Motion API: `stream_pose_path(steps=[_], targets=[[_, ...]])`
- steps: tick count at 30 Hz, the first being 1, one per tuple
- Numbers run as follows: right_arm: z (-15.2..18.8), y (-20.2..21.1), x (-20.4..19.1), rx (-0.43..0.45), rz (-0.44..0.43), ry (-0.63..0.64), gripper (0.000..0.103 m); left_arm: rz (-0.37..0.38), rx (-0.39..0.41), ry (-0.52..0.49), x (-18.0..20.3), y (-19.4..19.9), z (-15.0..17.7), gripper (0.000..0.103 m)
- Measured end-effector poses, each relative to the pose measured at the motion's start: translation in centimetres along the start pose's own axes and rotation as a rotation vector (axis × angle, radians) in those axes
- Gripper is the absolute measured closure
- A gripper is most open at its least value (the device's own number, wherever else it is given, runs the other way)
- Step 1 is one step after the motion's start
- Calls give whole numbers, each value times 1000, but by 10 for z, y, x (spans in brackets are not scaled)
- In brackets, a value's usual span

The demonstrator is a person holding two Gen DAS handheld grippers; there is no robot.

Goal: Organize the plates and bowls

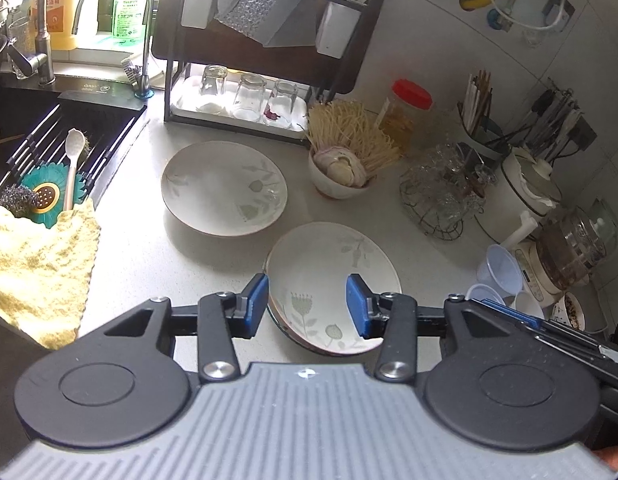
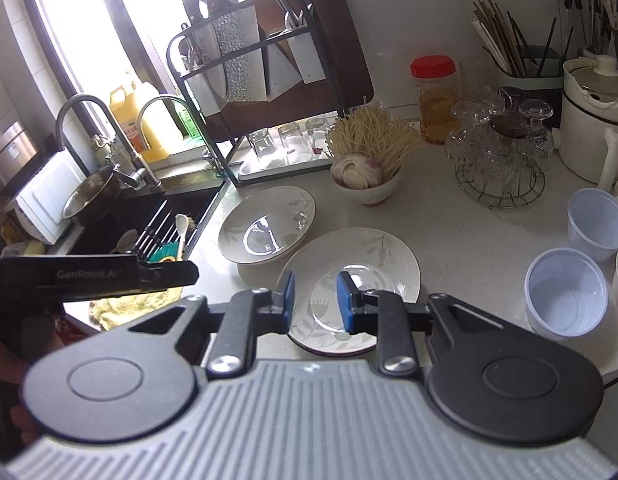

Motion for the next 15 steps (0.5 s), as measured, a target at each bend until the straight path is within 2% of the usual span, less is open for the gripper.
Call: stream_pose_path(steps=[5, 11, 15], targets=[[-16, -20, -15, -6, 3, 13, 76, 2, -17, 0, -19, -12, -21, 54], [-42, -41, -31, 32, 35, 25, 76, 18, -30, 18, -44, -33, -52, 54], [-49, -61, -40, -3, 40, 17, 76, 31, -50, 14, -57, -46, -66, 51]])
Point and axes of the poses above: each gripper's, at about its wrist camera, not at the fingertips, and y roughly against the way its jaws point, x to its right, z to its underside, the point moved 2 cm from there along -y, roughly the way its jaws point, and after that the axes turned 15 degrees about z, right-handed, at the moved point
